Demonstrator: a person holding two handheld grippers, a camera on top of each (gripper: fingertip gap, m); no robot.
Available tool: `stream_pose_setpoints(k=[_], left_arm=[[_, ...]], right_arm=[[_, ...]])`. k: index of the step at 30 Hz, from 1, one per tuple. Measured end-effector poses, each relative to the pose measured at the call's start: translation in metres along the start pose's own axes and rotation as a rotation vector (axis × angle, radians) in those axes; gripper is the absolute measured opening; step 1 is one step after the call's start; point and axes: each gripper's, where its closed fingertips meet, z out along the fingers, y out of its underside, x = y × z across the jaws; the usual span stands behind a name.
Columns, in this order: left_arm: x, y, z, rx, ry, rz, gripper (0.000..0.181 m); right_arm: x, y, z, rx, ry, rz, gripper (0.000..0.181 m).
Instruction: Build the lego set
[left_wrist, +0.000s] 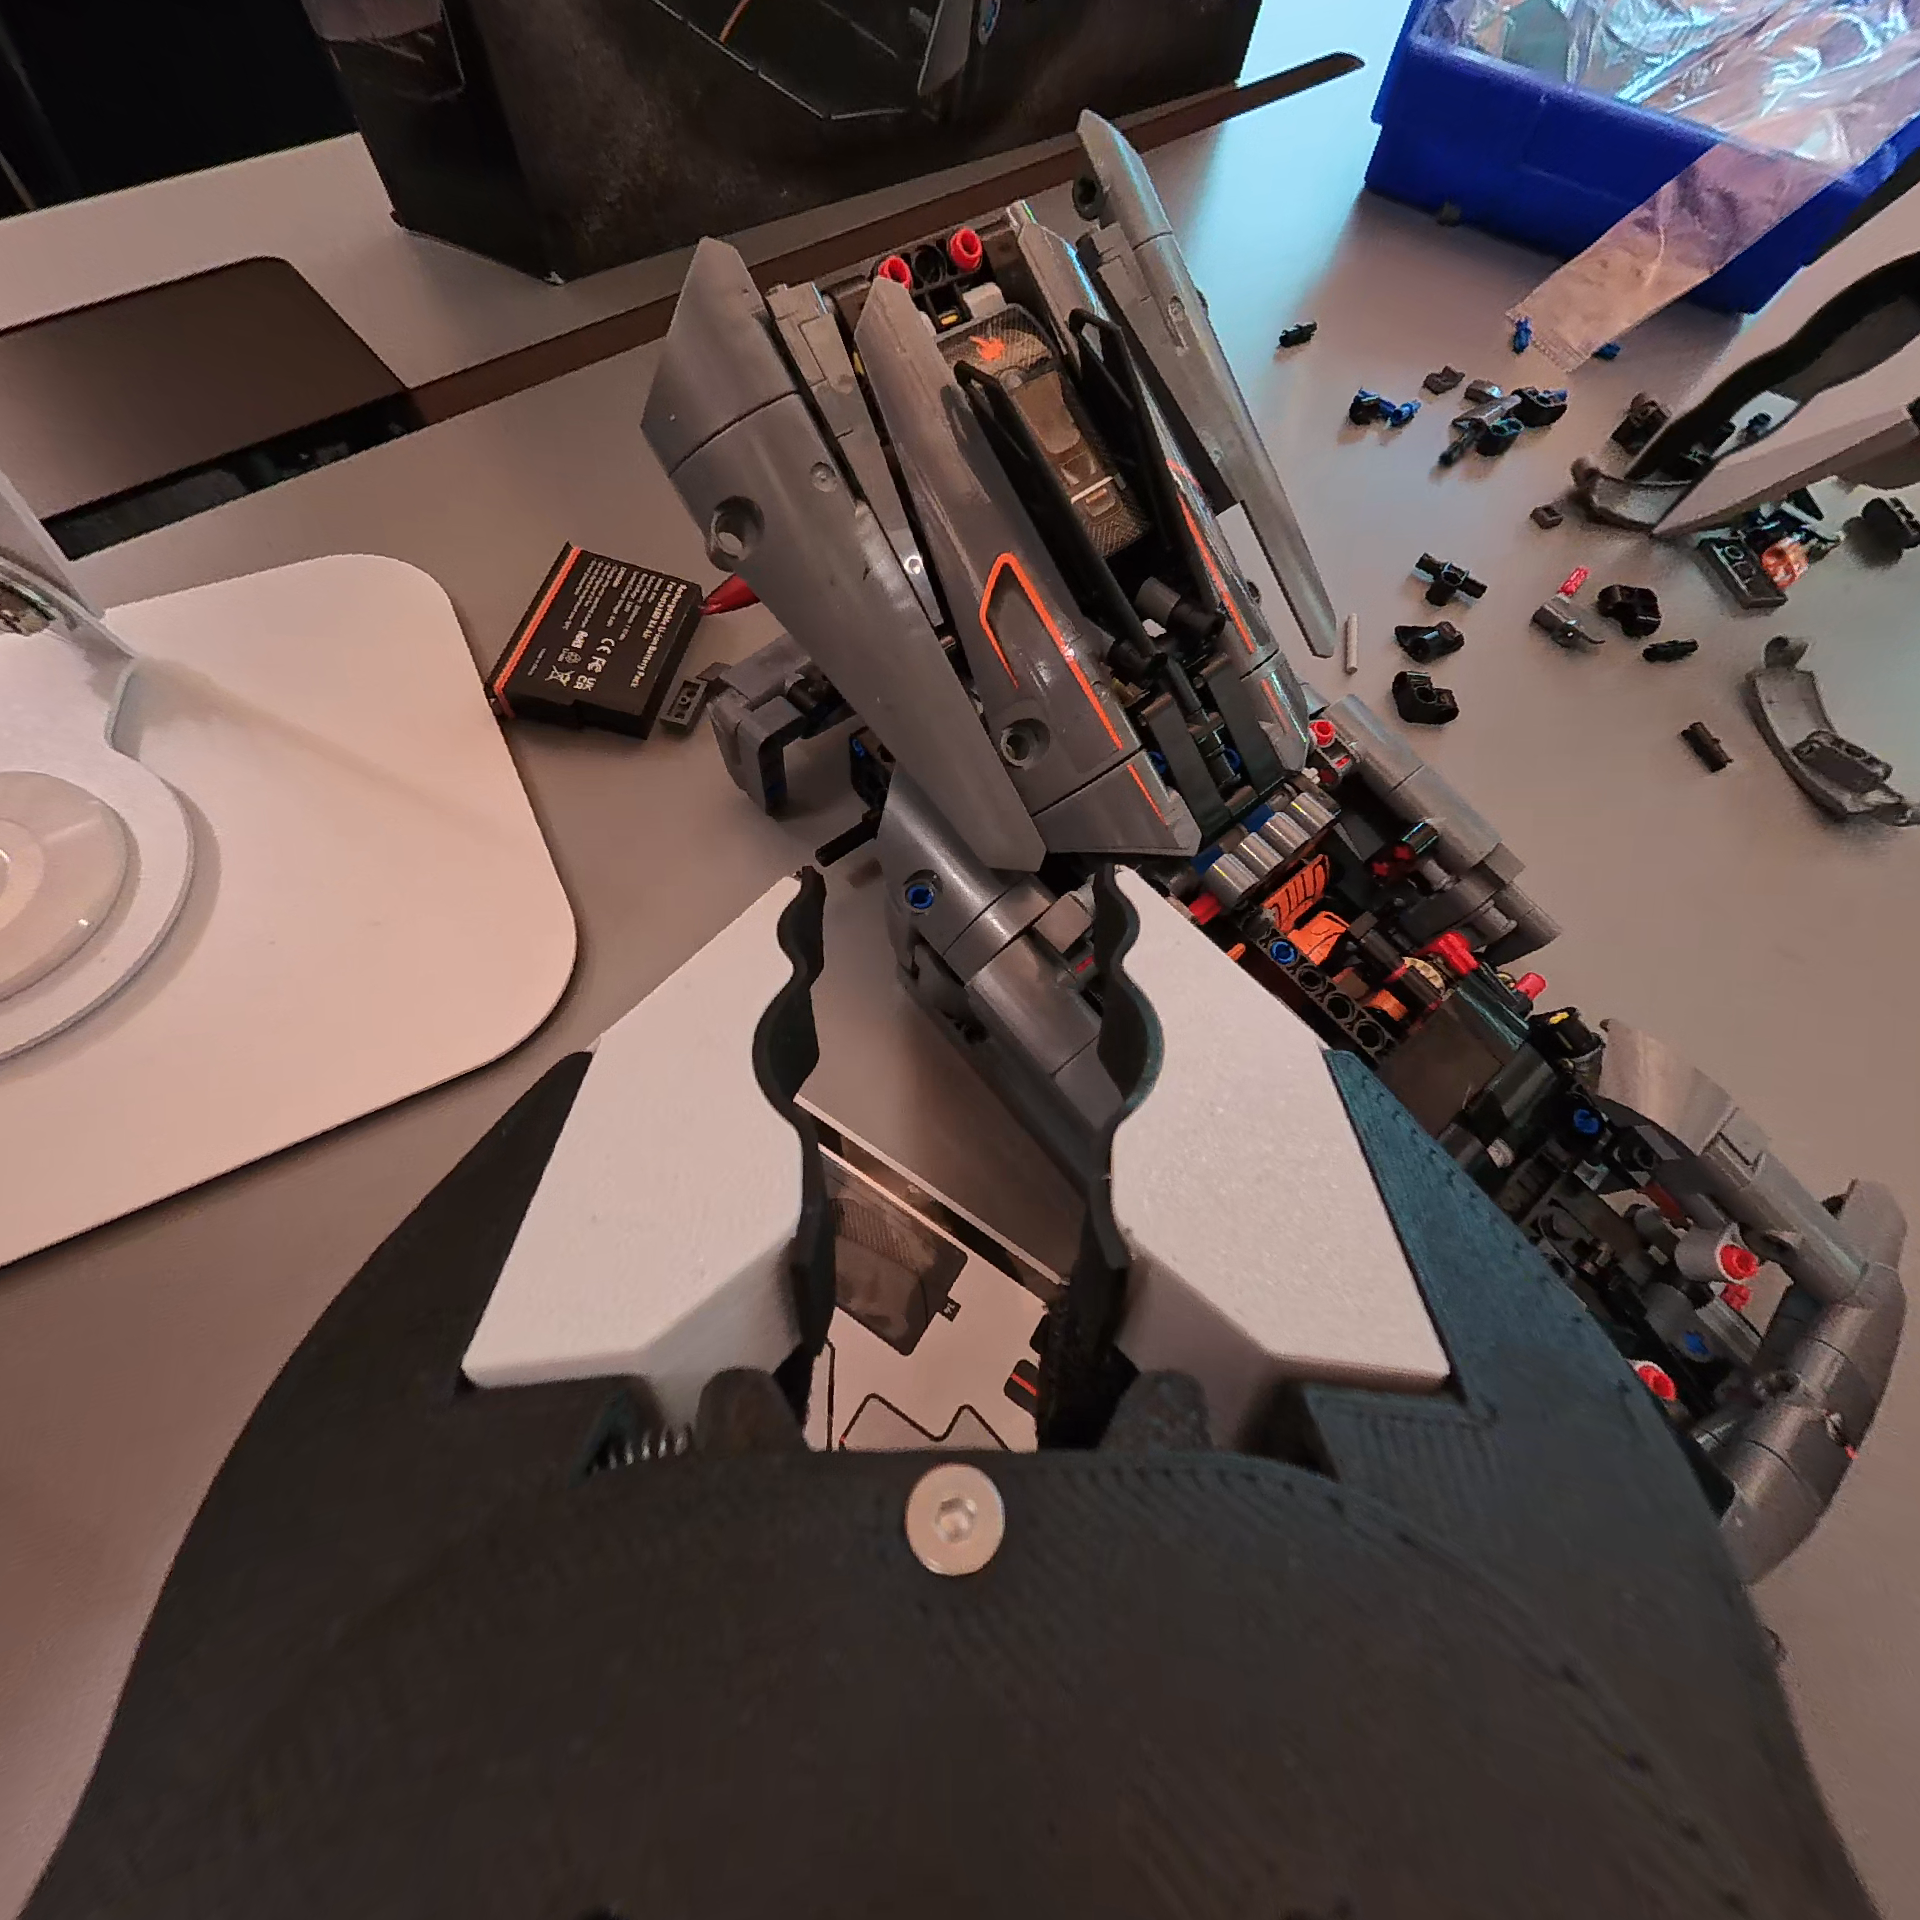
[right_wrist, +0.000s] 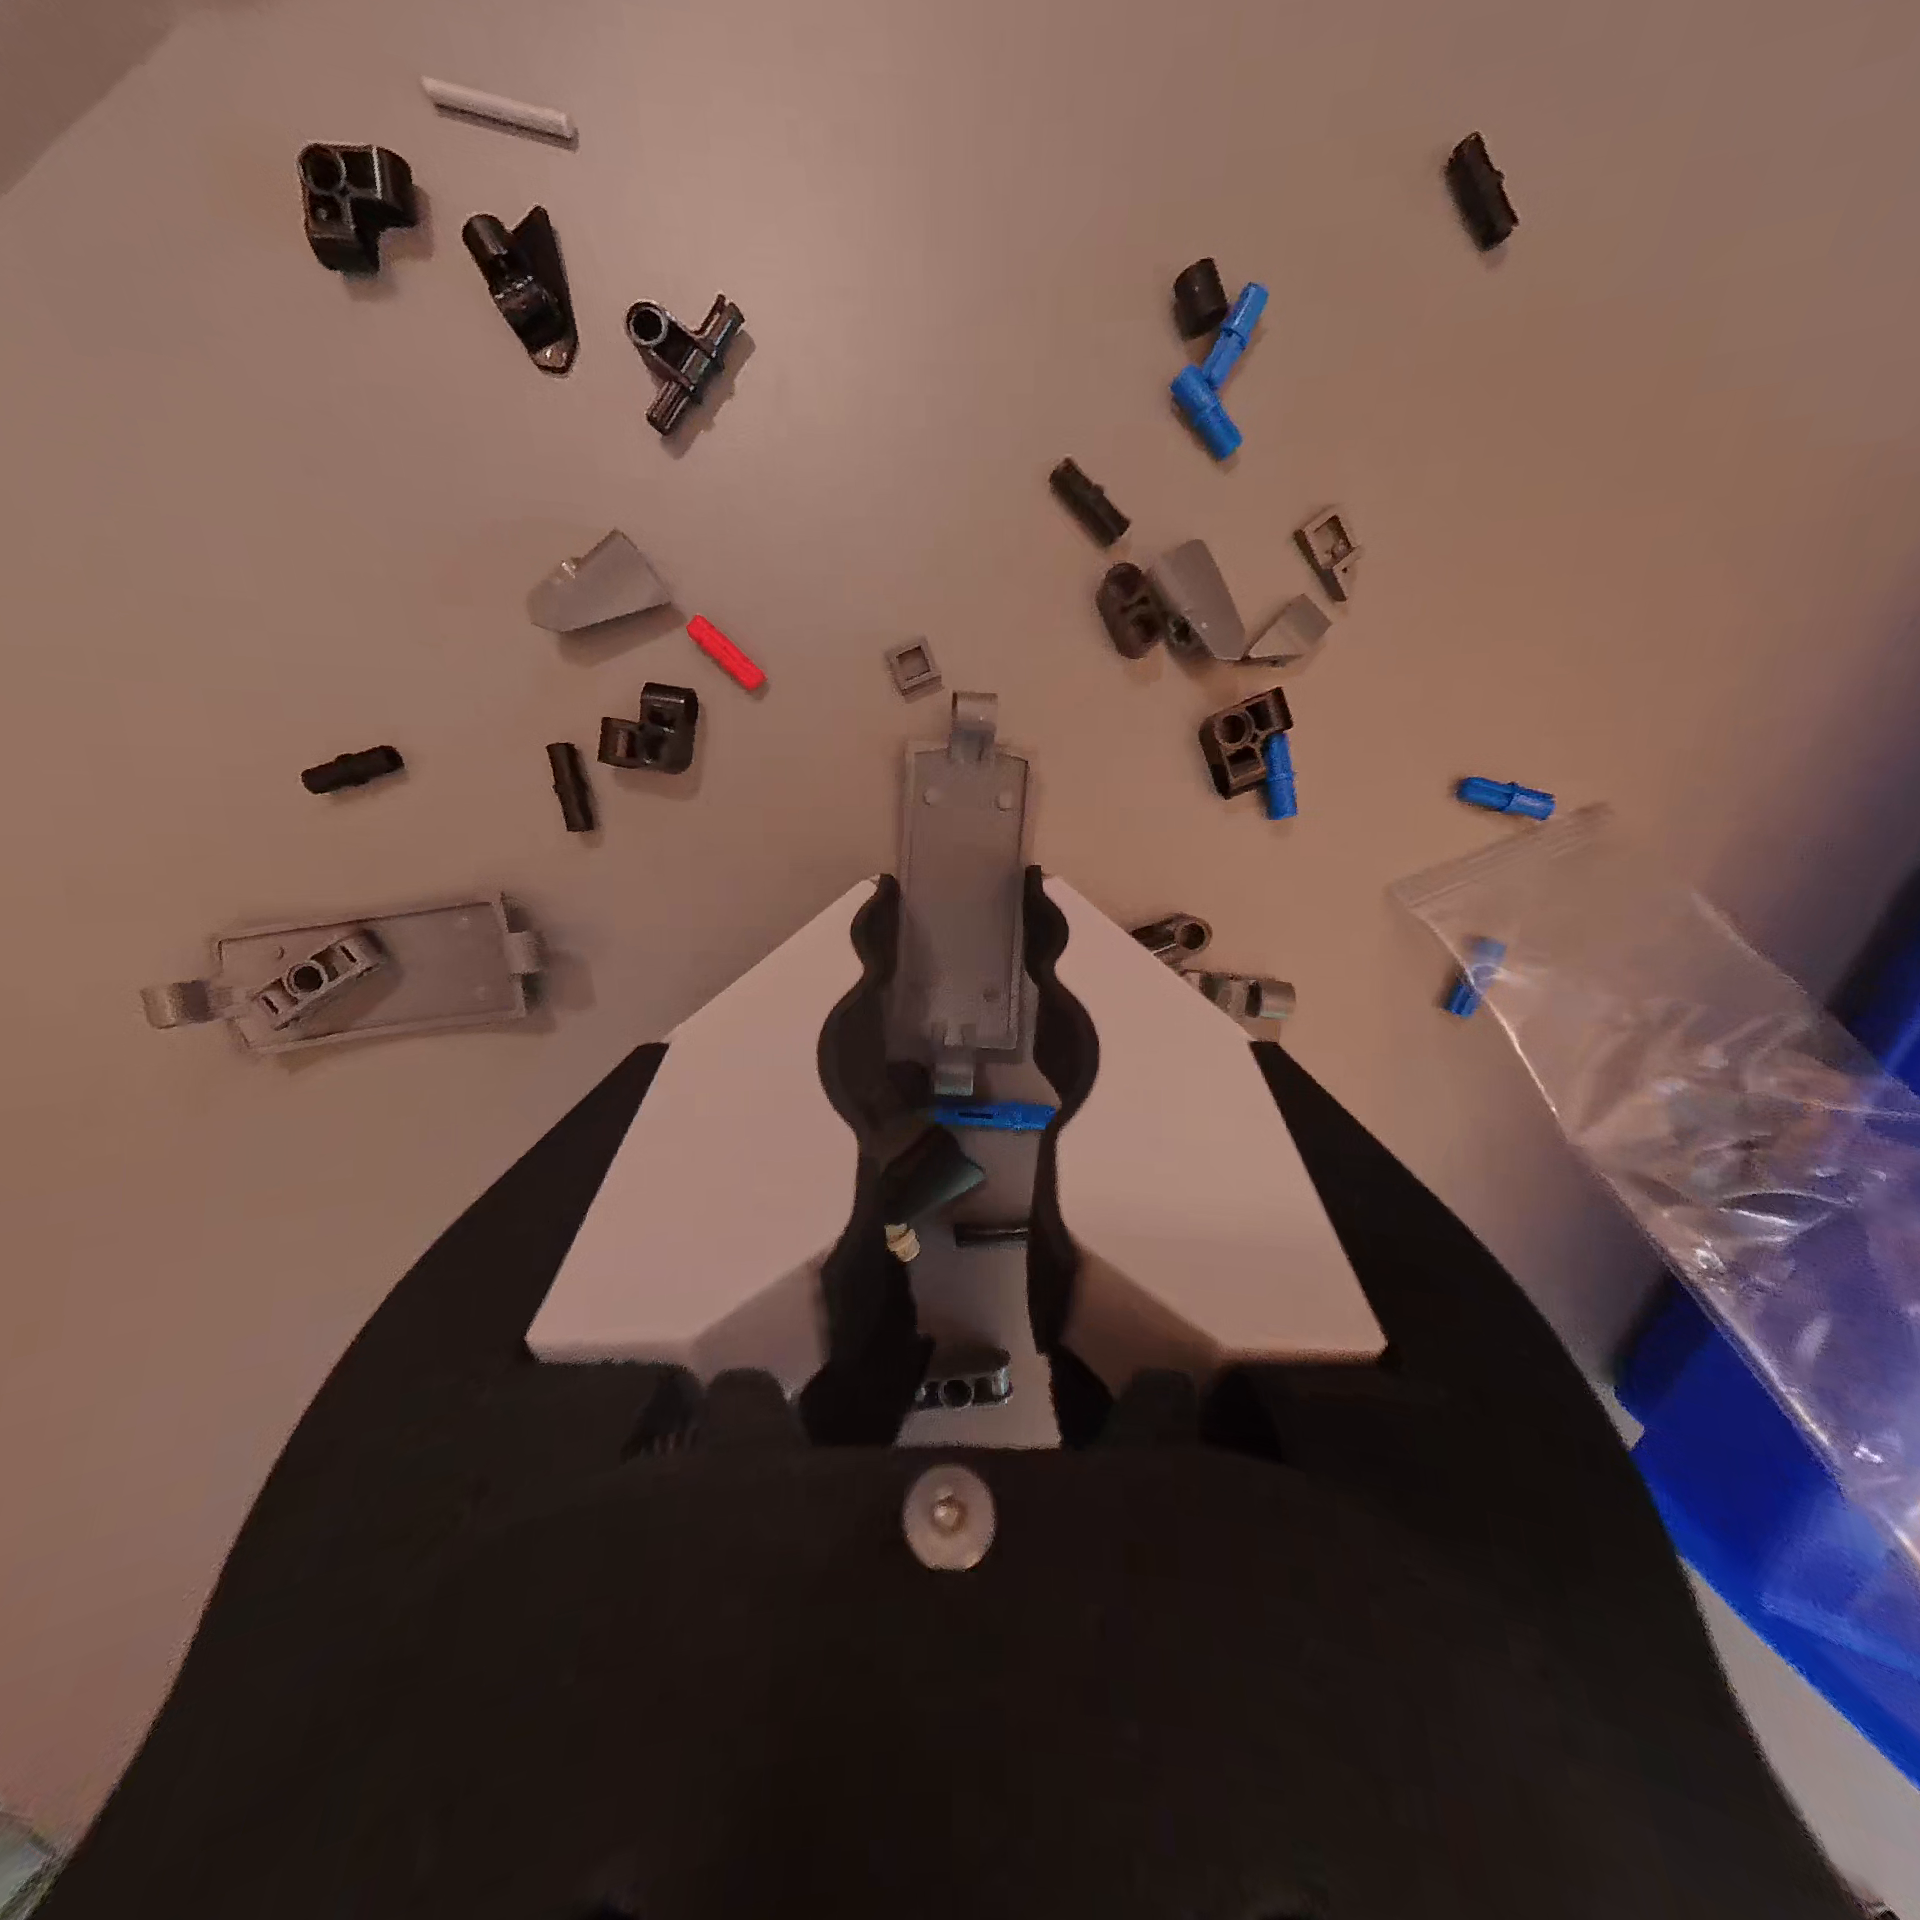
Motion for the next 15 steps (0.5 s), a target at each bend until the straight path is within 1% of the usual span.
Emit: stream_pose_setpoints(k=[4,7,12,15], left_arm=[[-0.002,-0.003,-0.003,0.011,-0.009,-0.001,0.050],[-0.007,-0.004,-0.005,0.019,-0.021,-0.008,0.050],[-0.021,-0.010,-0.014,0.050,-0.085,-0.013,0.049],[-0.035,-0.018,-0.026,0.101,-0.153,-0.024,0.049]], right_arm=[[-0.001,-0.001,-0.006,0.021,0.000,-0.009,0.022],[-0.009,-0.008,-0.019,0.072,-0.024,-0.018,0.022],[-0.040,-0.009,-0.043,0.113,-0.086,-0.058,0.022],[-0.061,0.004,-0.045,0.080,-0.118,-0.083,0.022]])
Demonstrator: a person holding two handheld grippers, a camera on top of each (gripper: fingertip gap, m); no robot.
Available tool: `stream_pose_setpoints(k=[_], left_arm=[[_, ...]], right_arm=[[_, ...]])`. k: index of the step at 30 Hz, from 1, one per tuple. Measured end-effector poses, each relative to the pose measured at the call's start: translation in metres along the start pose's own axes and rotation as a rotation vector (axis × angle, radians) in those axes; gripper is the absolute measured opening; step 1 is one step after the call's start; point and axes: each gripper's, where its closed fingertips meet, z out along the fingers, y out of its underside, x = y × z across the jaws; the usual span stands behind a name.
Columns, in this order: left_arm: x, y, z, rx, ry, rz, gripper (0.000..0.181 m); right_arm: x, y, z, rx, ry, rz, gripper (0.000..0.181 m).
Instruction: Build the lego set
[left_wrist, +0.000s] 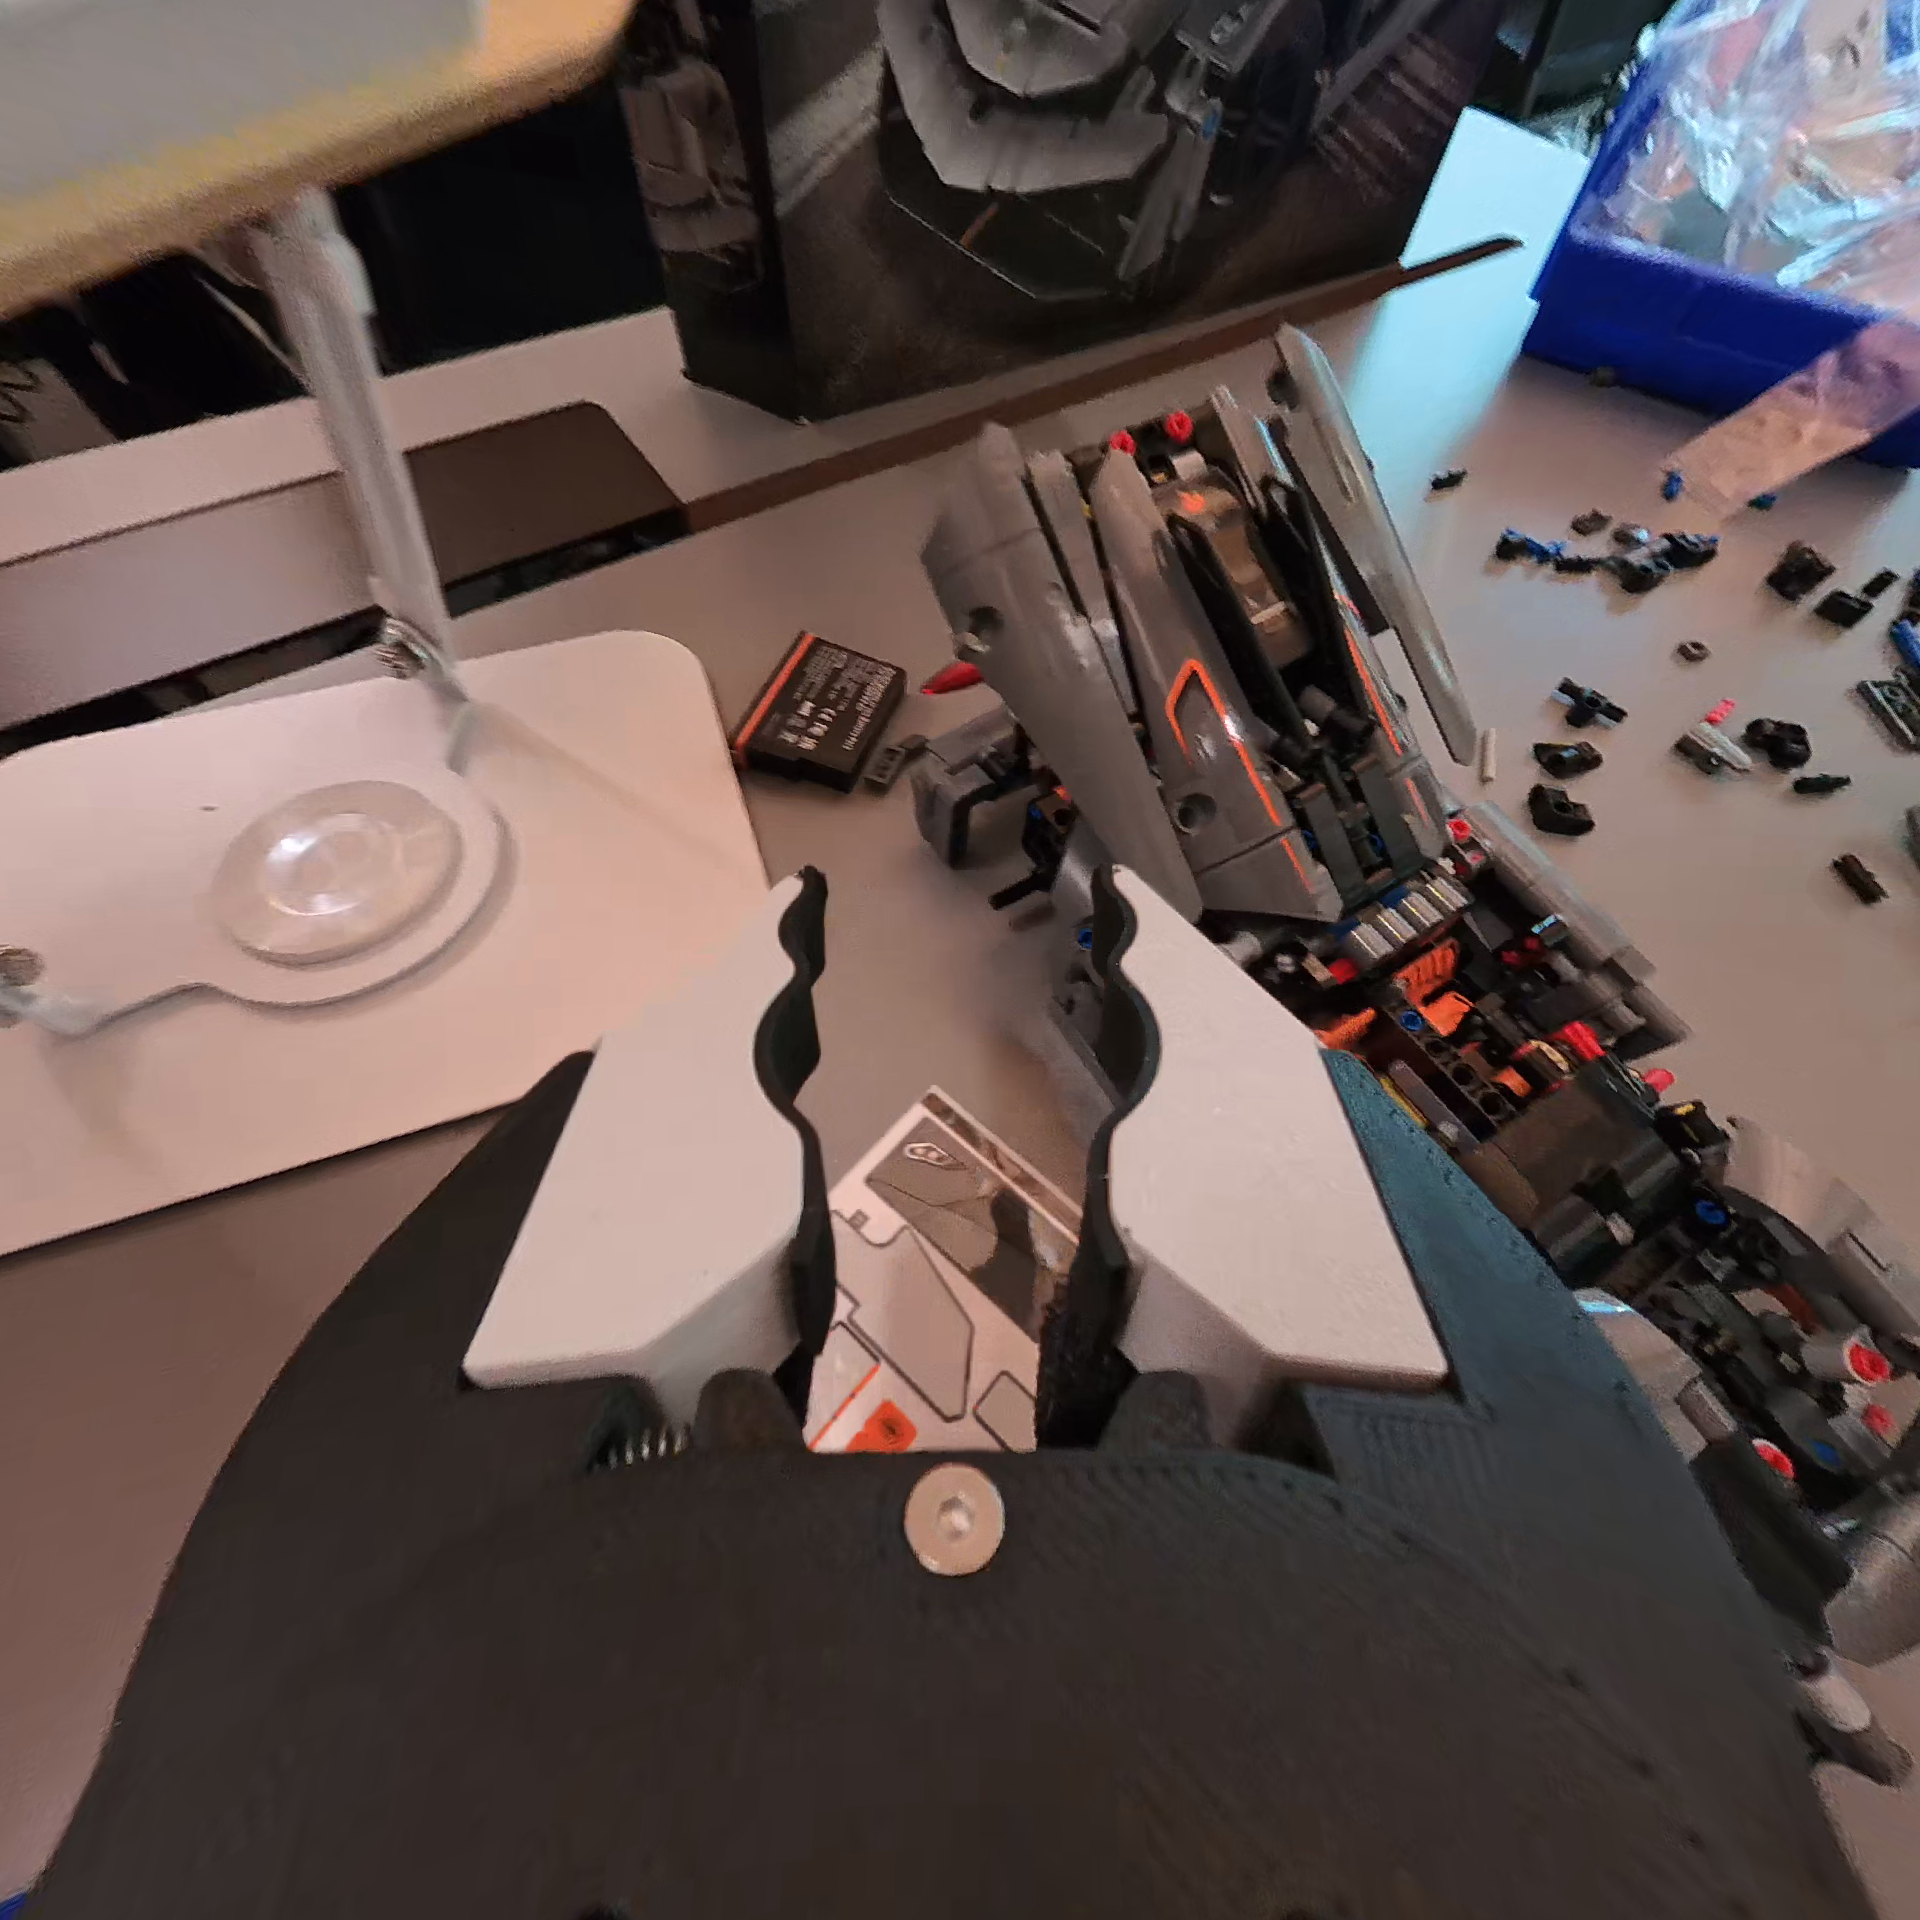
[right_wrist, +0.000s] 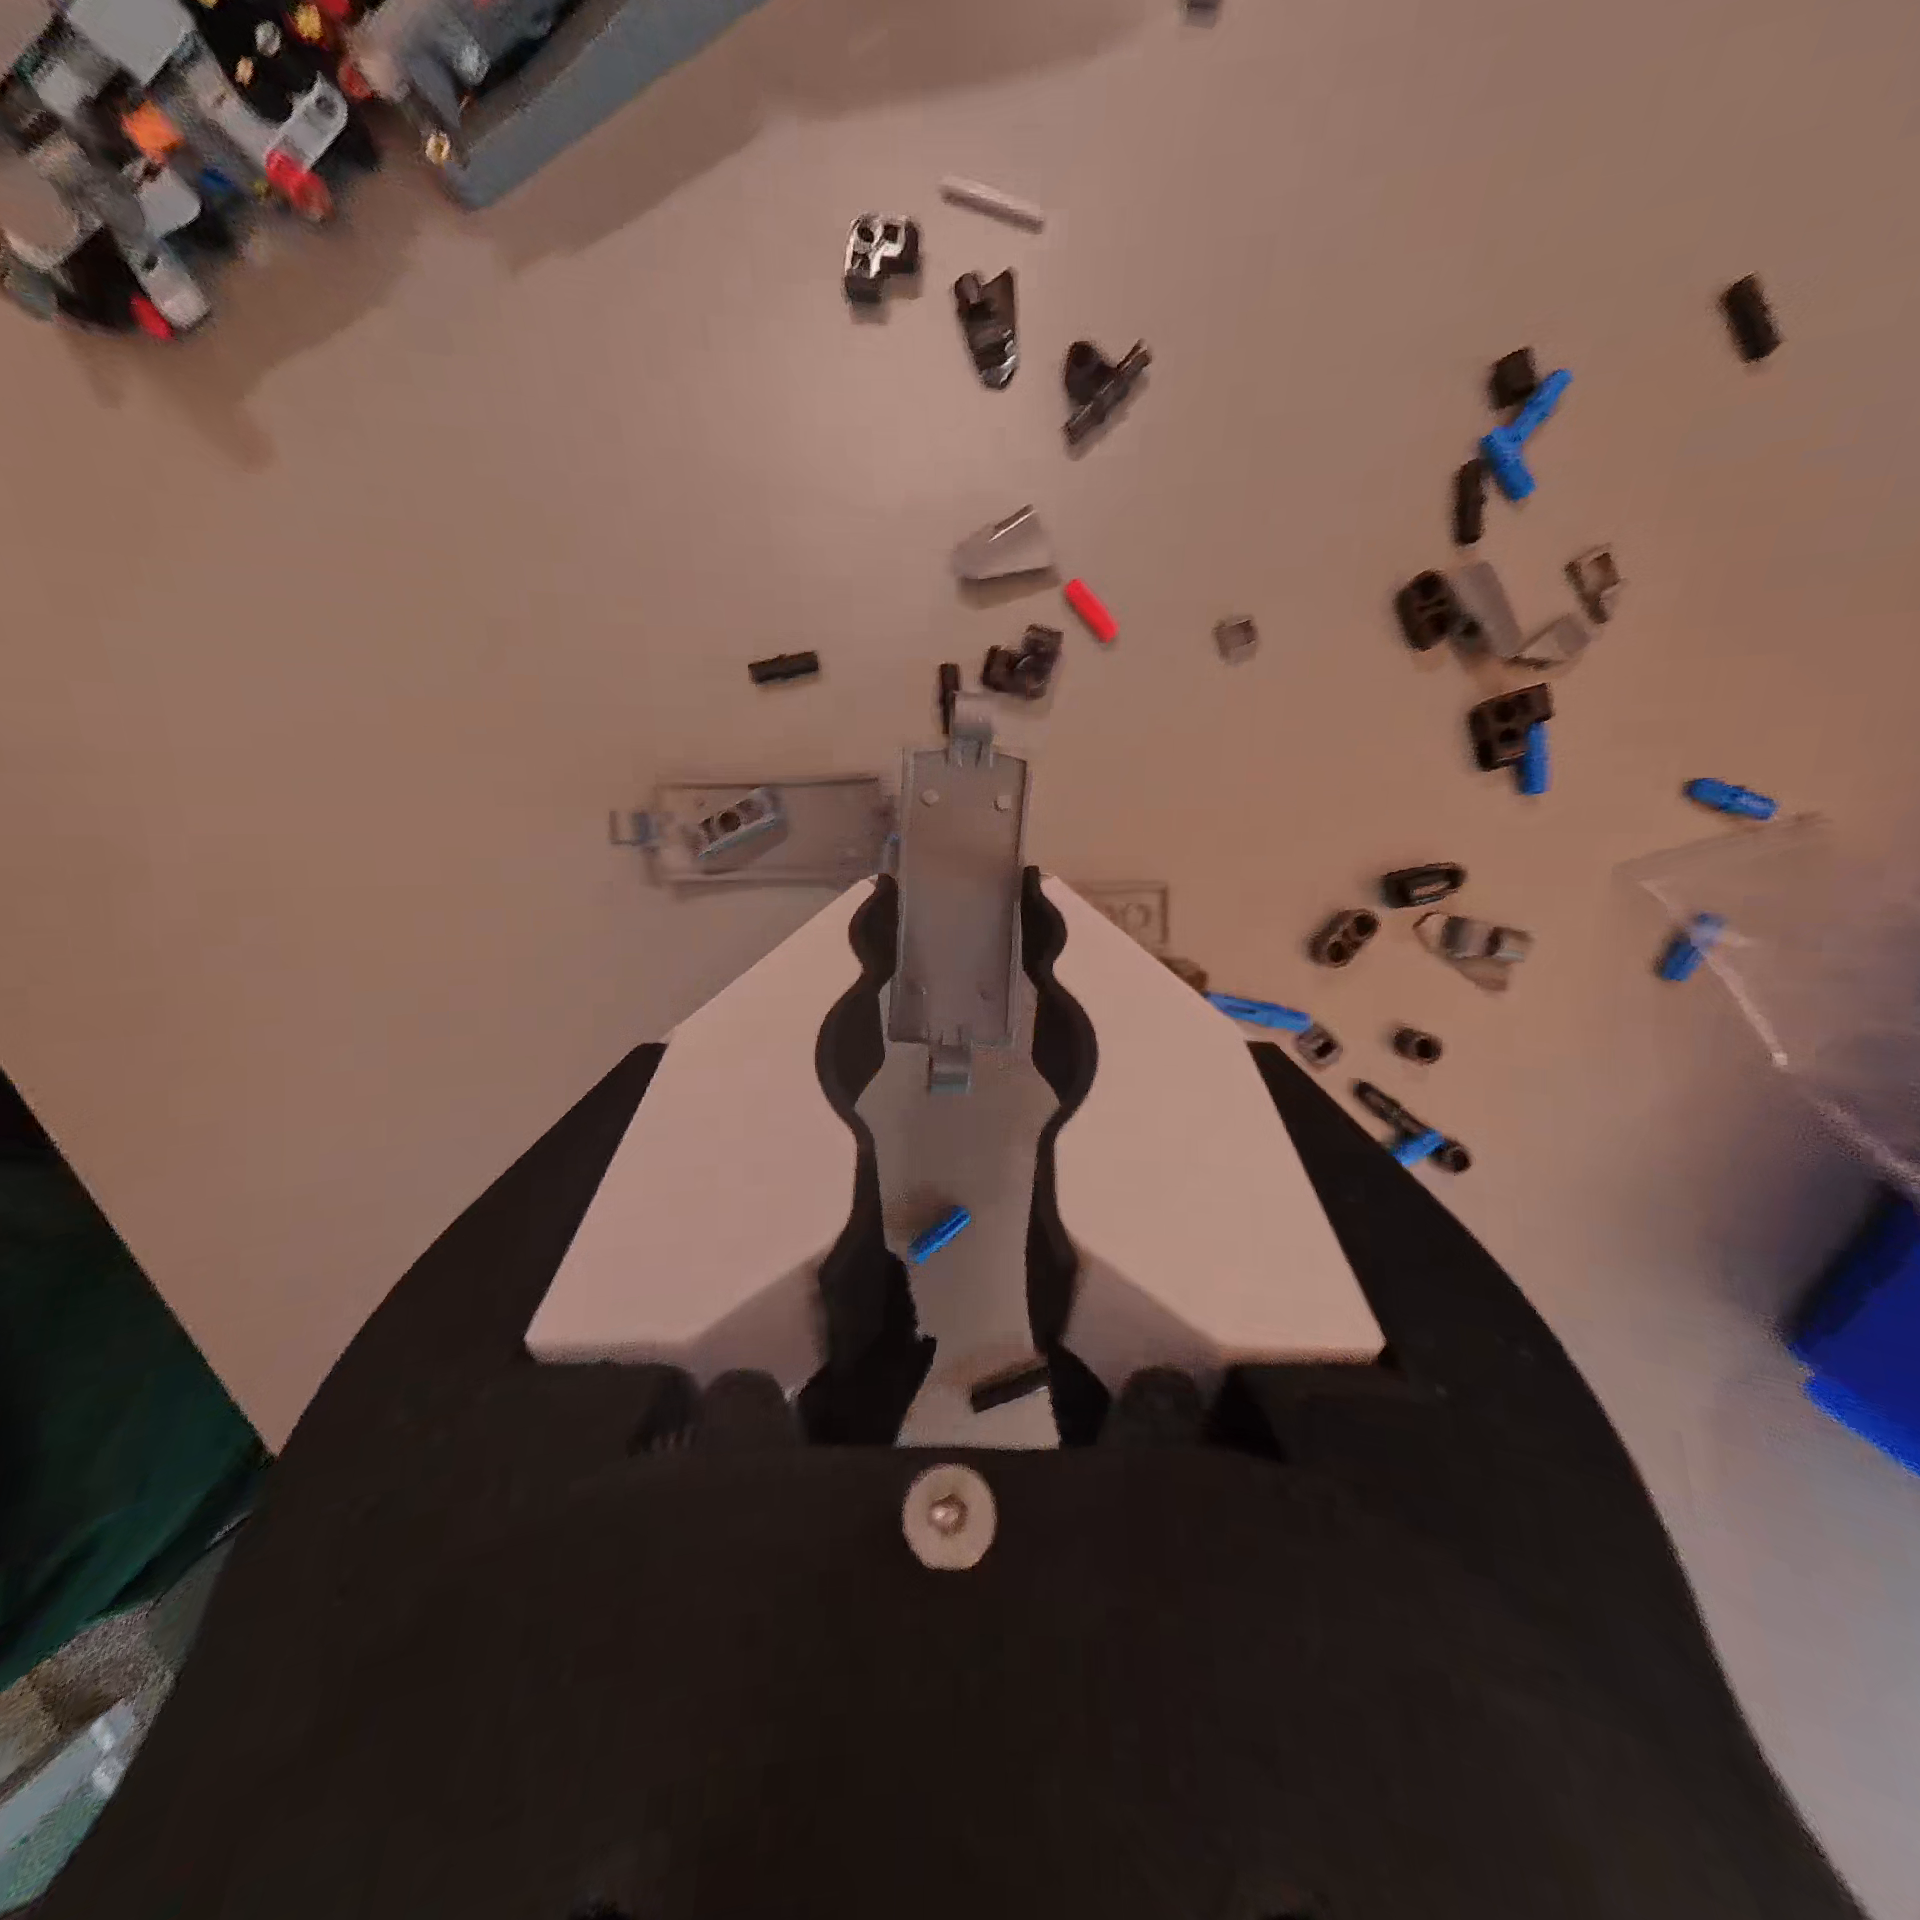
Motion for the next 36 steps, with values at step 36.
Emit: stream_pose_setpoints(k=[36], left_arm=[[-0.036,-0.008,-0.010,0.068,-0.180,0.031,0.048]], right_arm=[[0.057,0.084,-0.038,-0.010,0.152,0.303,0.031]])
